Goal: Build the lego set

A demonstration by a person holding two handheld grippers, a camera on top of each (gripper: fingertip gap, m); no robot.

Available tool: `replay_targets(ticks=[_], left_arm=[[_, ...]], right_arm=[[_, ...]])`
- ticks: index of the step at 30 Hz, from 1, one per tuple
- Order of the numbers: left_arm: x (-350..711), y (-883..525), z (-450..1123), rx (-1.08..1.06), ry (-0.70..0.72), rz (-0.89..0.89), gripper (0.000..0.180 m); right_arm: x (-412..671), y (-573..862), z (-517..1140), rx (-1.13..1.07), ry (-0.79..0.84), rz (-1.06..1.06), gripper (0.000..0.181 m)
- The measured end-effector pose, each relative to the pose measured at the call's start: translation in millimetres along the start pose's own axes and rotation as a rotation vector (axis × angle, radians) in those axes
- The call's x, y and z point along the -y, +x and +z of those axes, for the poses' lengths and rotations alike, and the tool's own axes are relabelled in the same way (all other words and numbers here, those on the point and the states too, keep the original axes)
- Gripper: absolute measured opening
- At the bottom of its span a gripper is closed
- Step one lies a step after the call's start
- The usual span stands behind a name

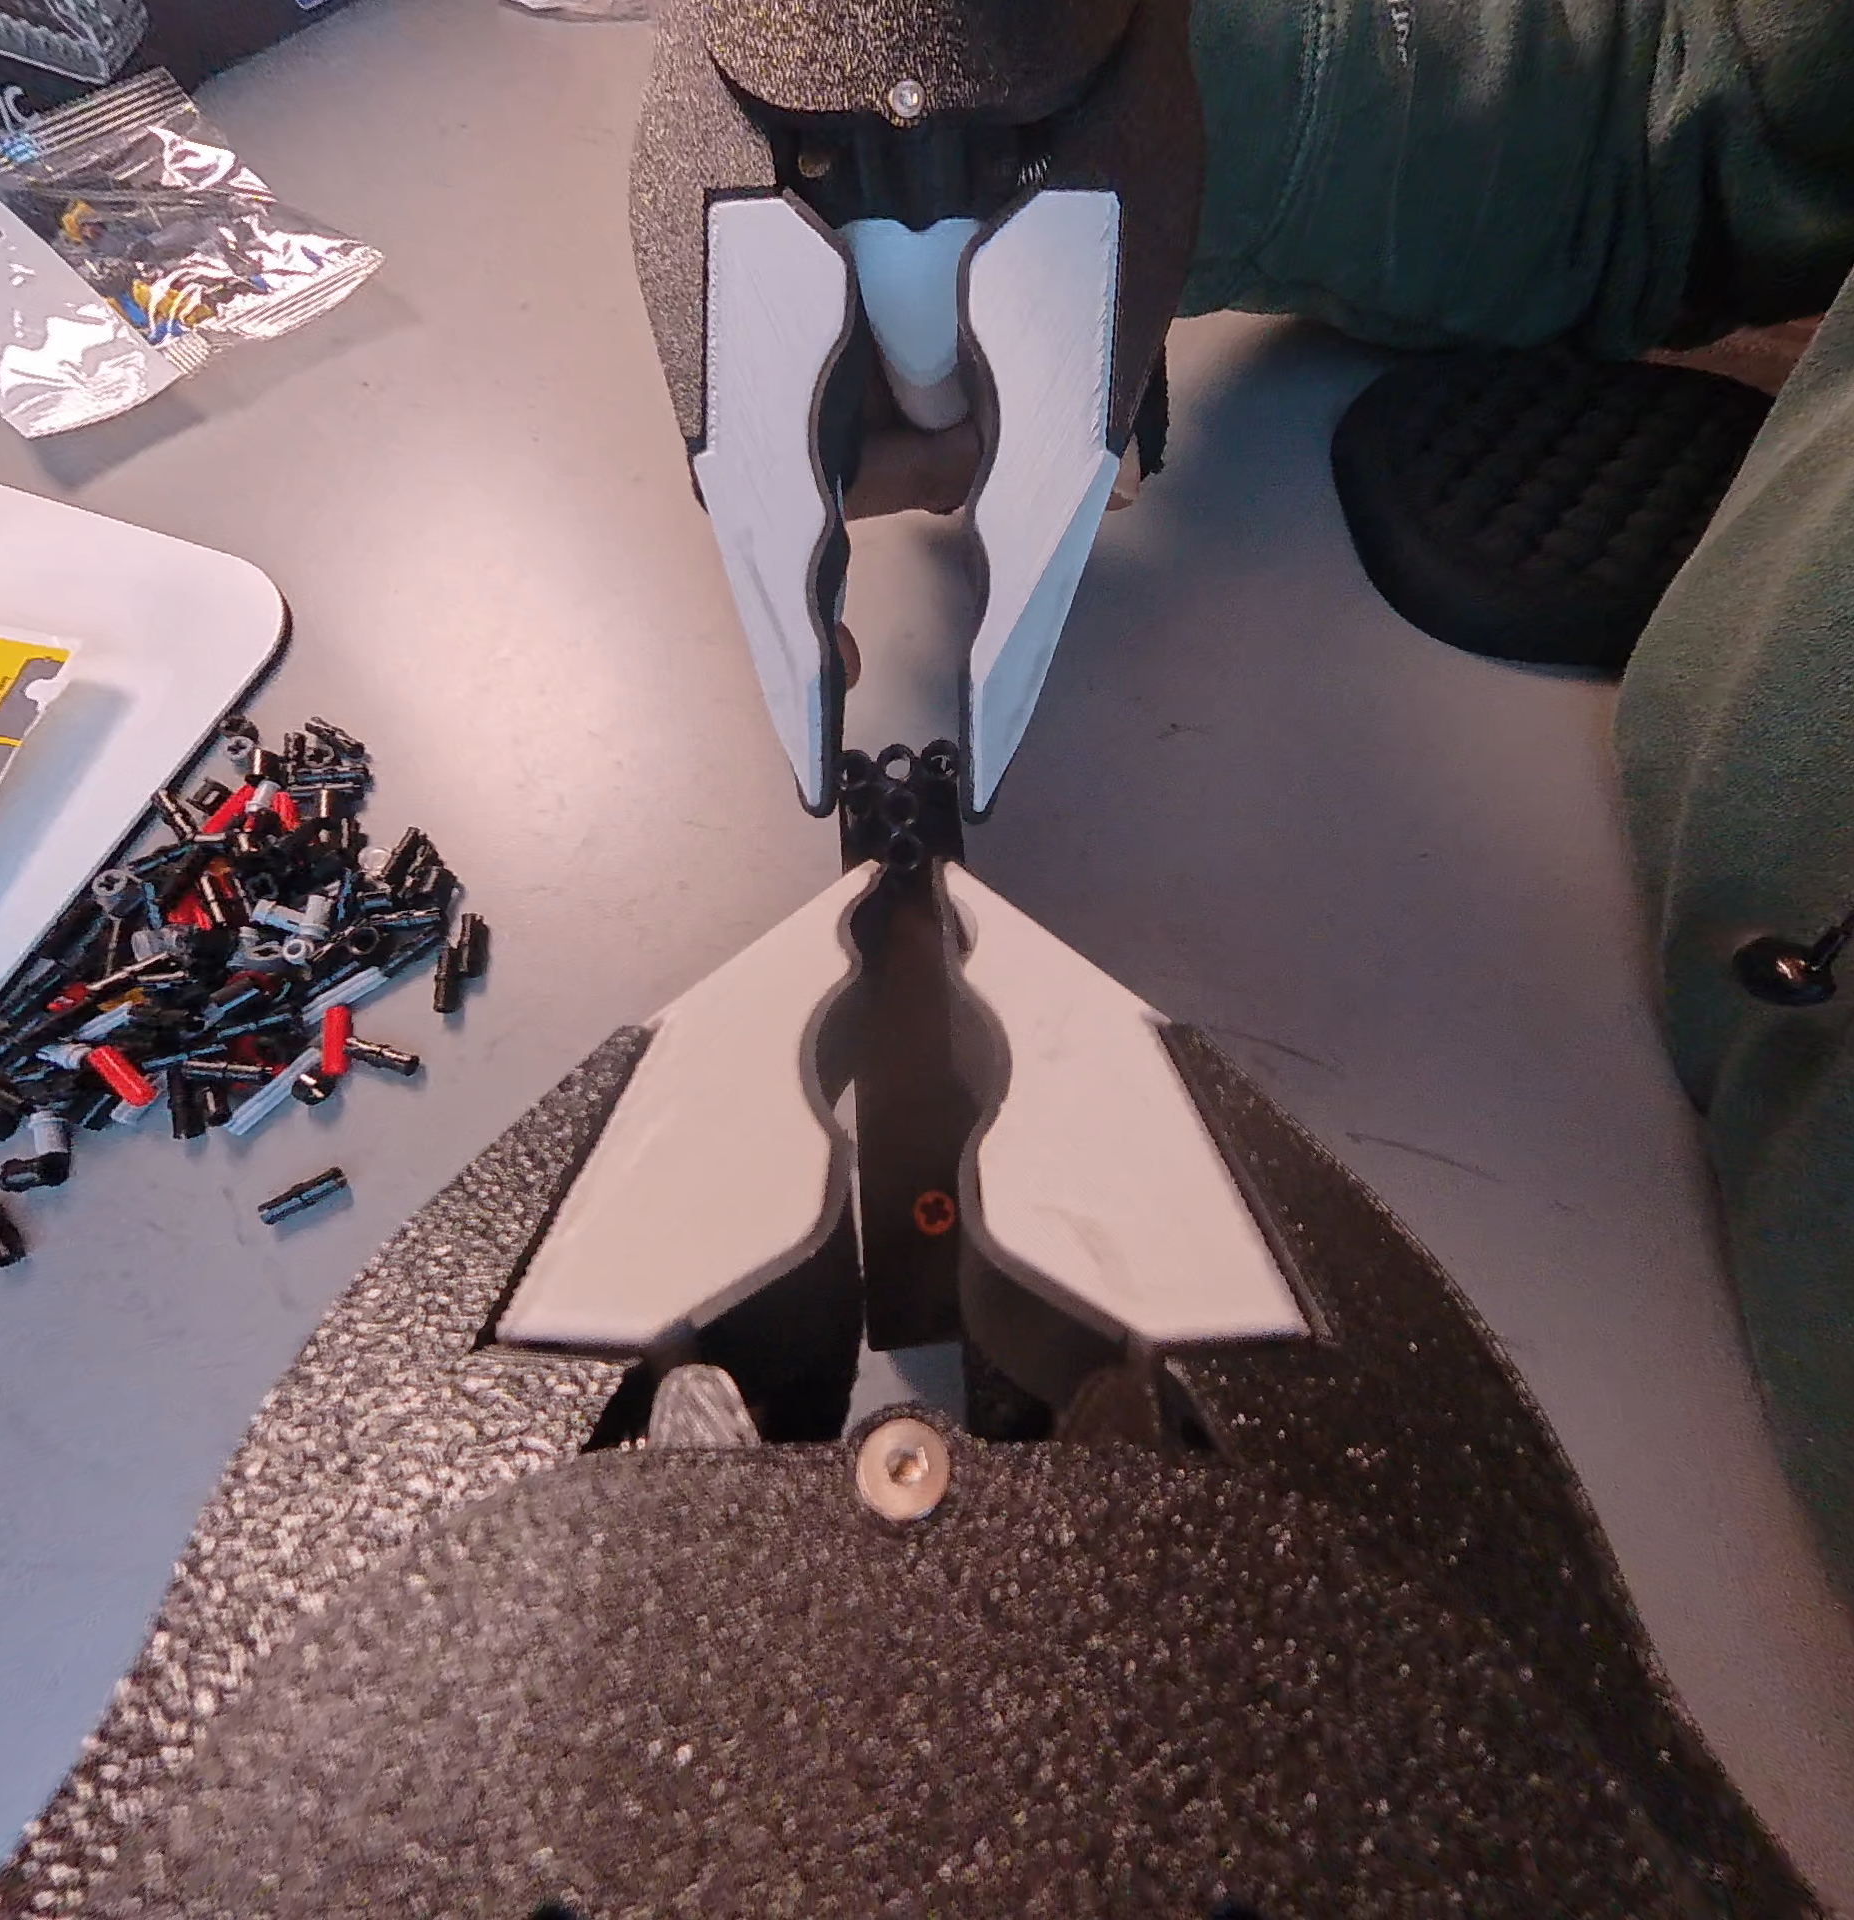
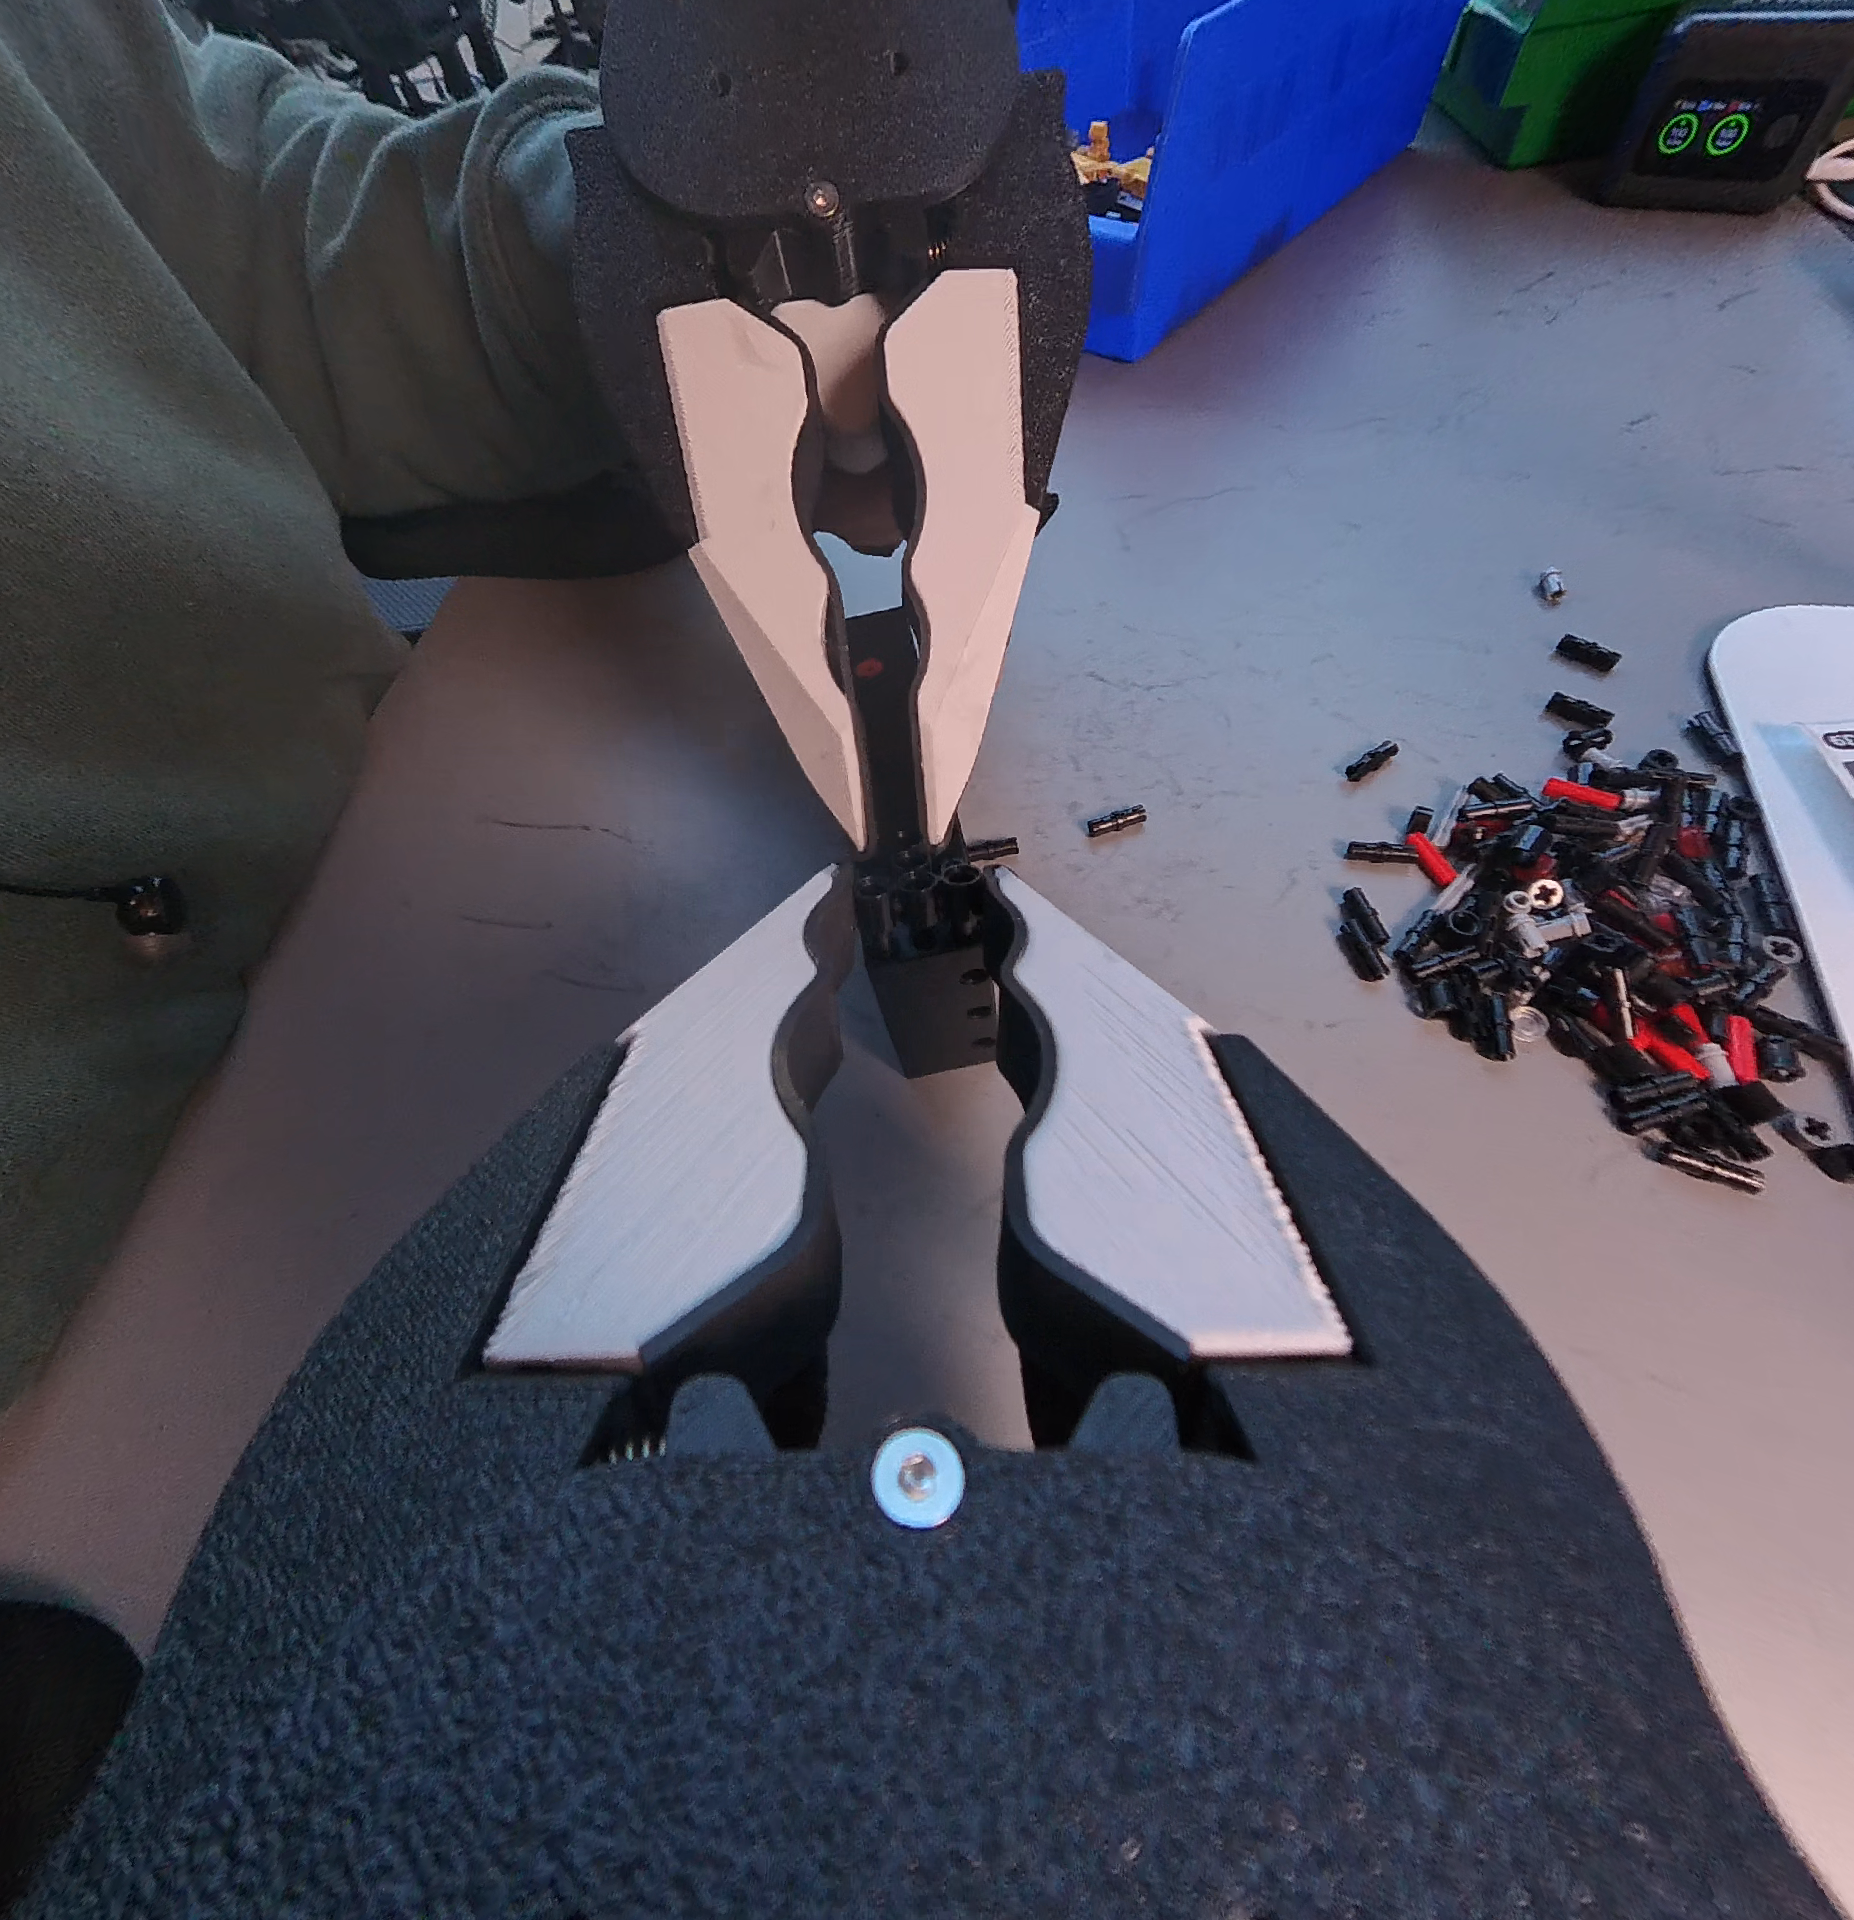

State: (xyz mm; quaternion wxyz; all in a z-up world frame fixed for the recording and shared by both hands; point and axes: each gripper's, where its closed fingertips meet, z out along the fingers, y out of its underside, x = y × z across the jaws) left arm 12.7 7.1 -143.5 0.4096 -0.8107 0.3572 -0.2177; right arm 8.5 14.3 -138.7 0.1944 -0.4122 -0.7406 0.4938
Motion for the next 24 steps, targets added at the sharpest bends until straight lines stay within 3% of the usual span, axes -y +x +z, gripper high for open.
replay_targets(ticks=[24], left_arm=[[1.4,-2.0,0.9,0.023,0.100,-0.078,0.007]], right_arm=[[0.0,0.1,1.5,0.020,0.070,0.044,0.023]])
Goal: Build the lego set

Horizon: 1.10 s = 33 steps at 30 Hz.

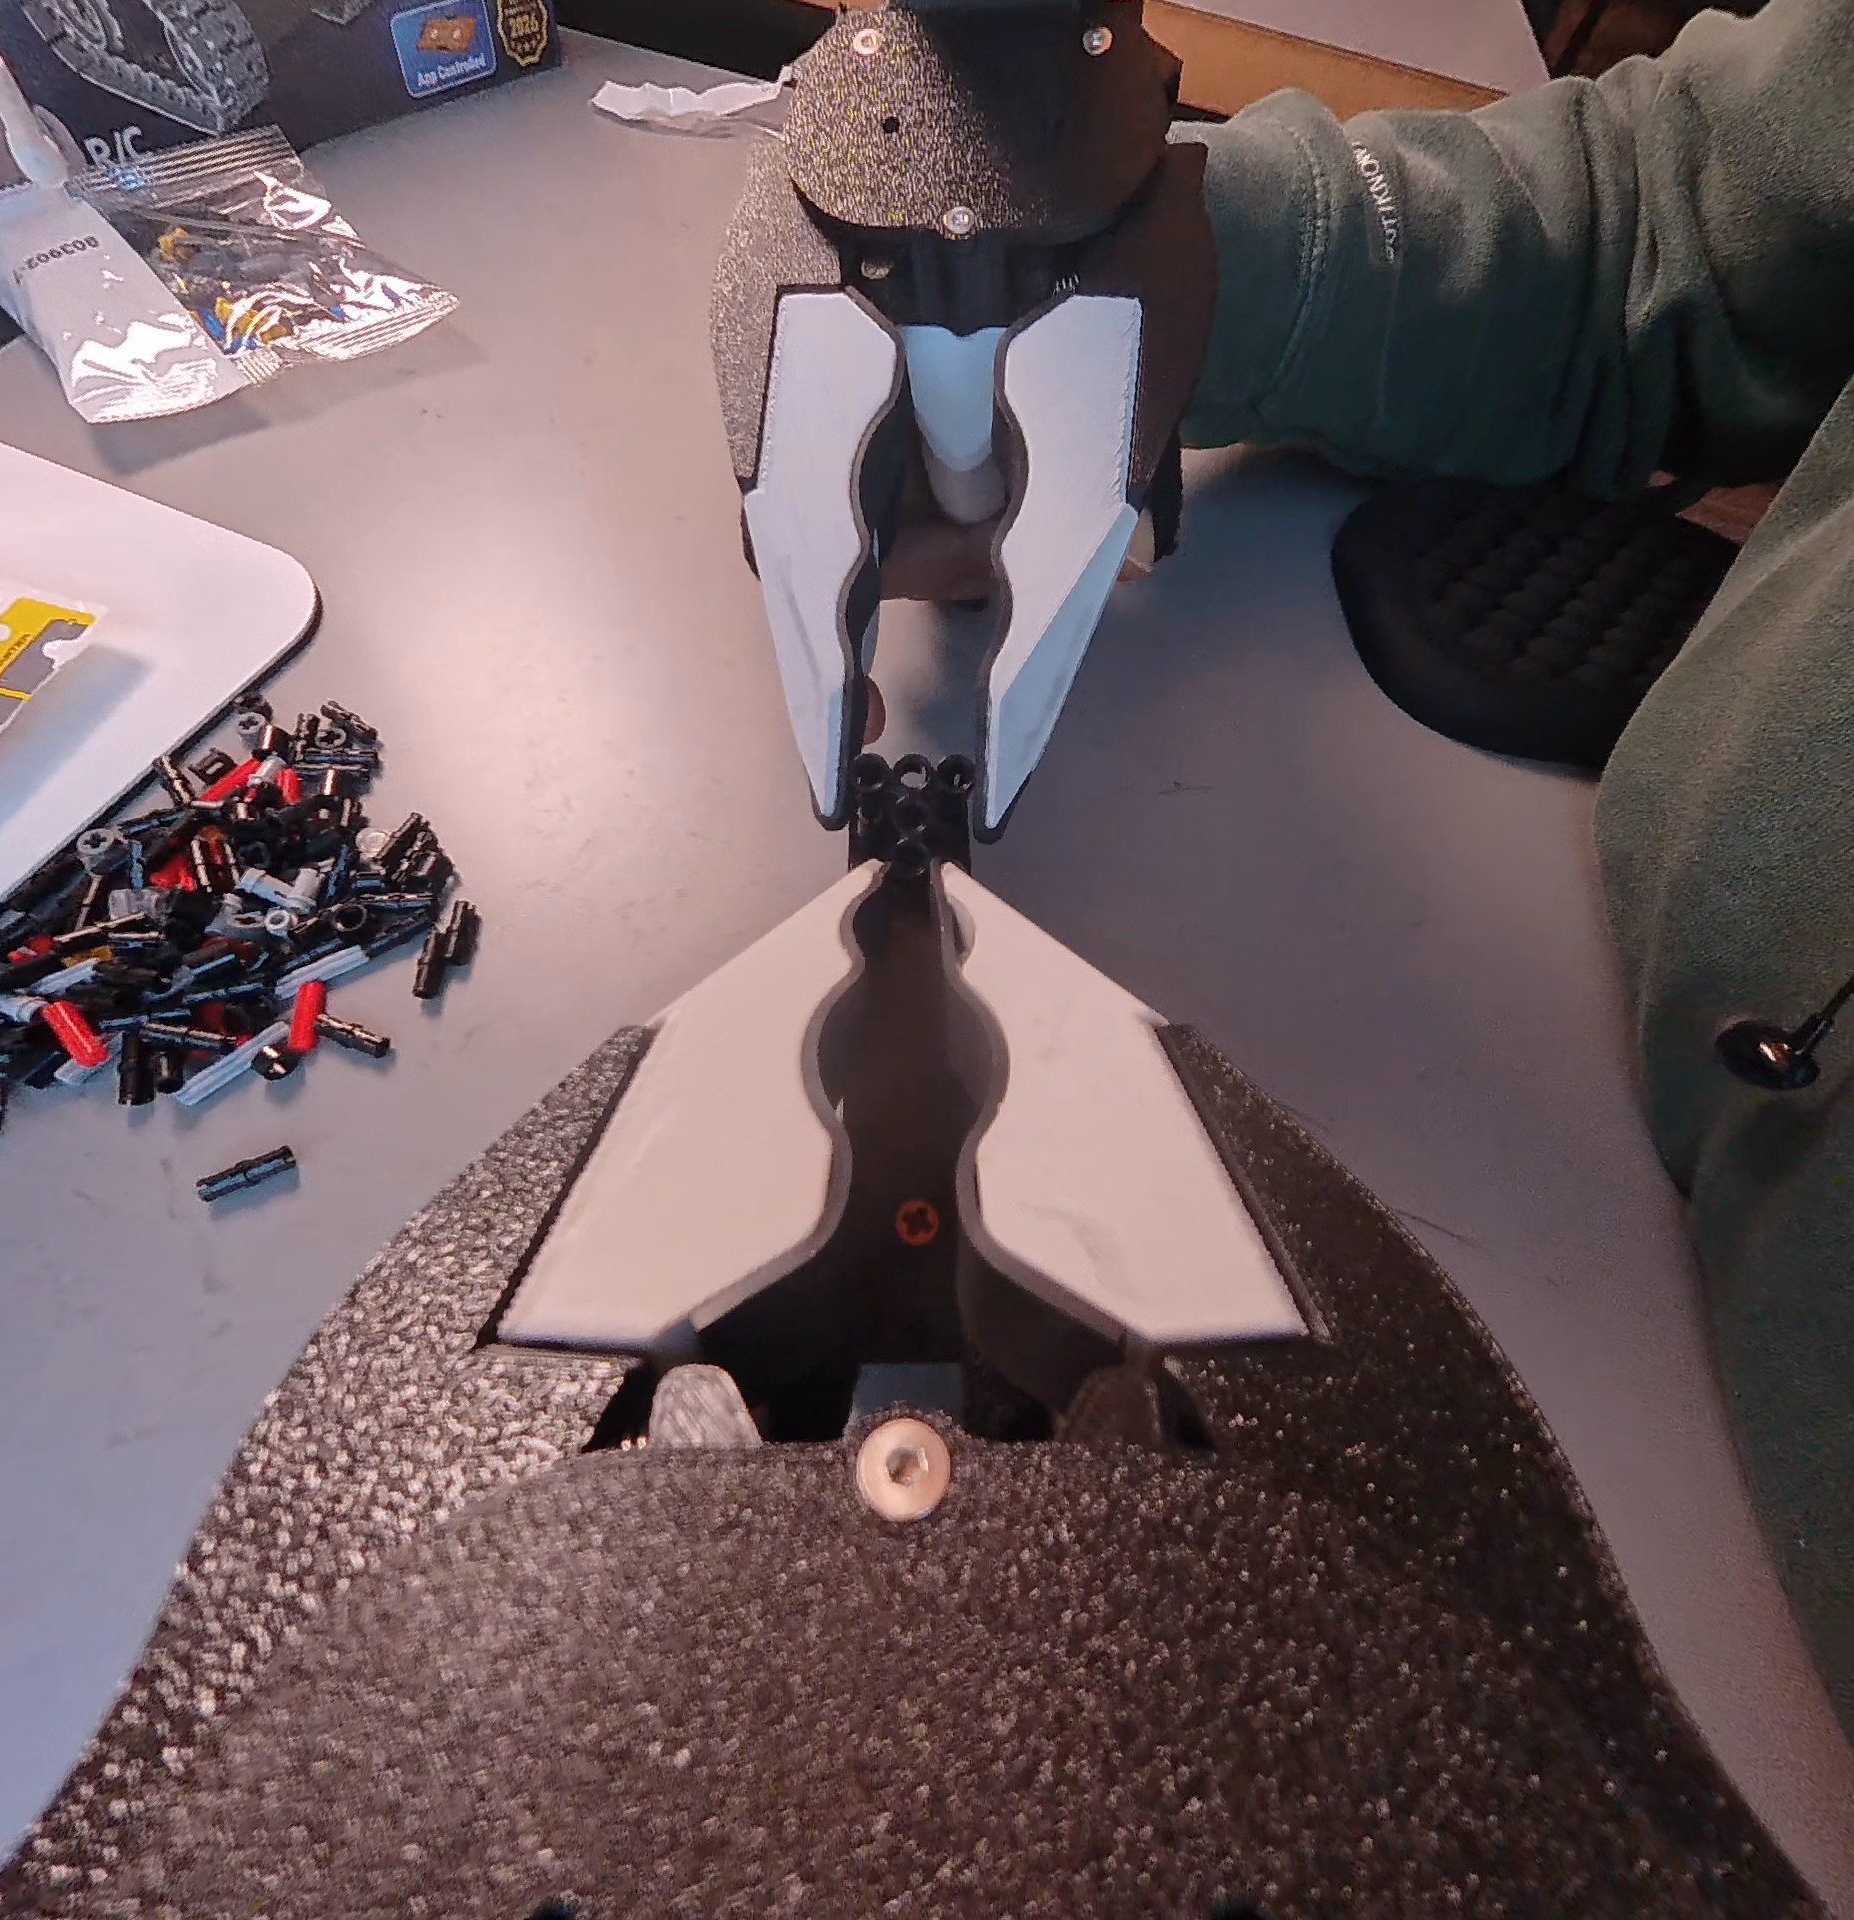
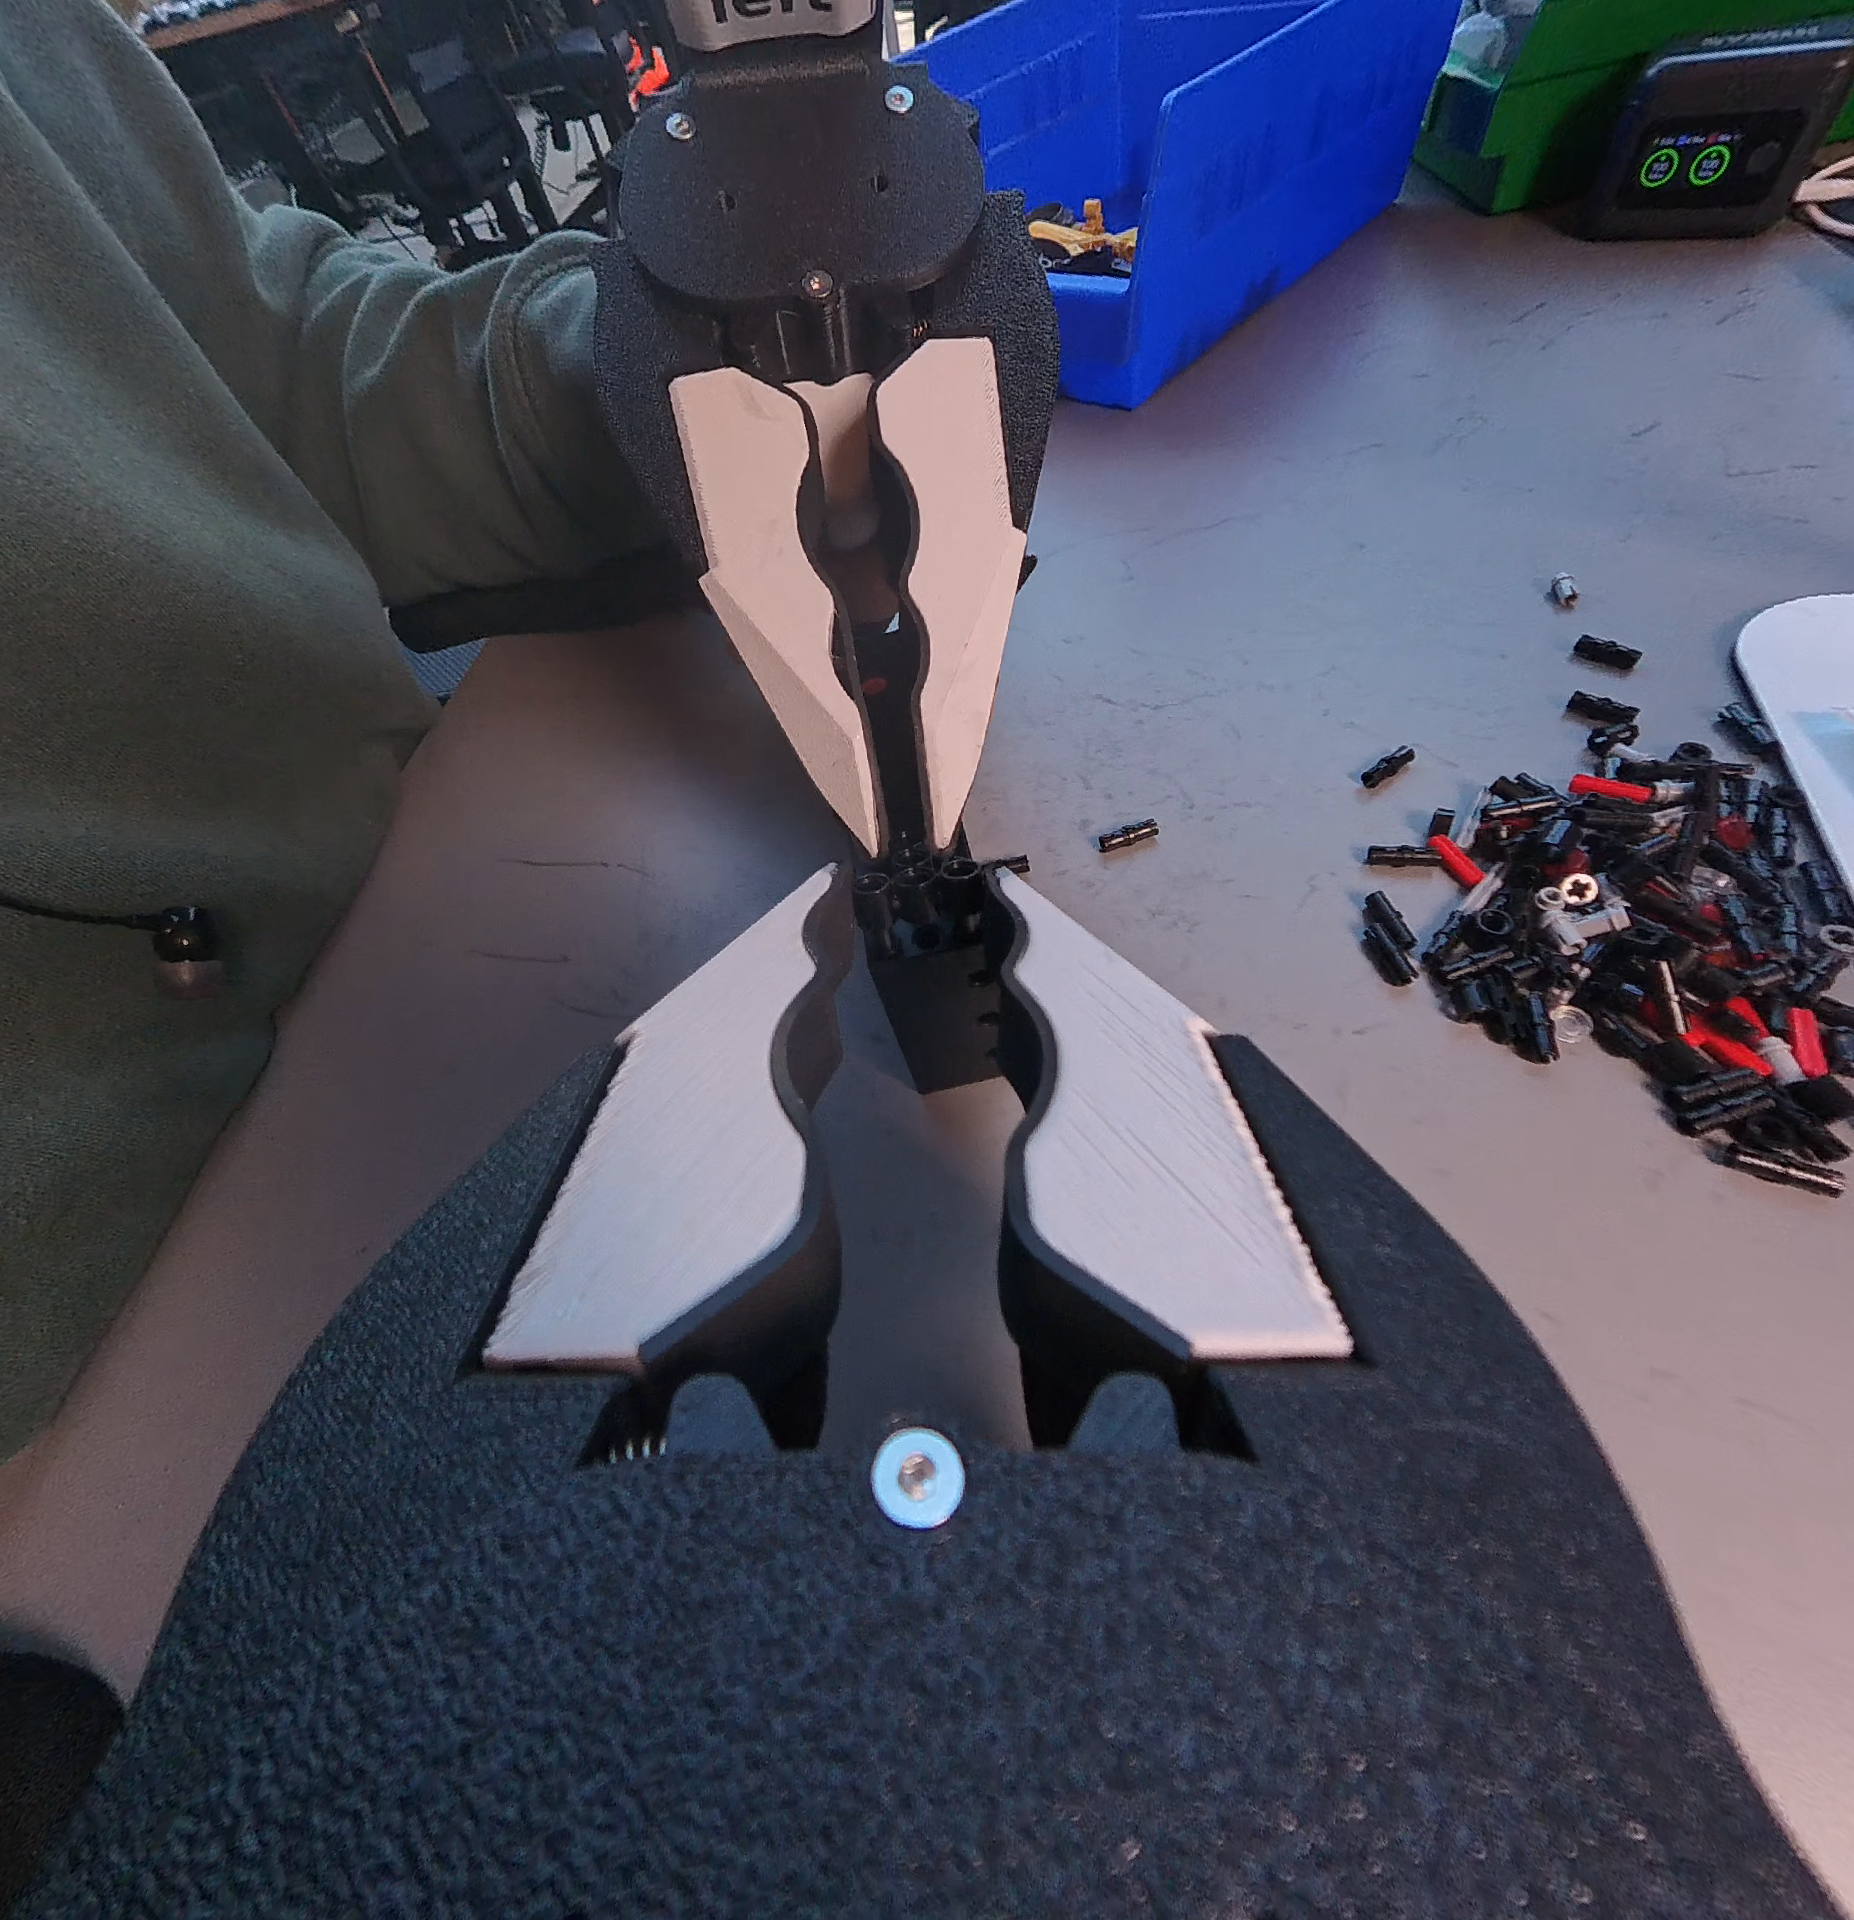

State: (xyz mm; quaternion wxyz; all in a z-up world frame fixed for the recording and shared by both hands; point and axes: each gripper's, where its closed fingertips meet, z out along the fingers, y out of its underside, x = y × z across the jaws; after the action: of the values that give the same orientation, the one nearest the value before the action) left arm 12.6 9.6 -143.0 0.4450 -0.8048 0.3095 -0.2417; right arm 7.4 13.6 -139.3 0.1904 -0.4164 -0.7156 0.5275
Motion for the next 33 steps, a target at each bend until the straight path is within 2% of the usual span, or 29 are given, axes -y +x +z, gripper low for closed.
replay_targets(ticks=[13,18,33], left_arm=[[0.0,0.1,-0.1,-0.004,0.004,-0.005,0.006],[-0.3,0.8,-0.4,-0.003,-0.012,0.007,0.006],[7.6,0.5,-3.4,-0.008,-0.080,0.075,0.005]], right_arm=[[0.2,-0.3,0.1,-0.004,-0.009,-0.002,0.023],[-4.9,0.5,-4.3,-0.030,-0.094,-0.106,0.027],[-3.4,2.4,-7.4,-0.065,-0.243,-0.169,0.022]])
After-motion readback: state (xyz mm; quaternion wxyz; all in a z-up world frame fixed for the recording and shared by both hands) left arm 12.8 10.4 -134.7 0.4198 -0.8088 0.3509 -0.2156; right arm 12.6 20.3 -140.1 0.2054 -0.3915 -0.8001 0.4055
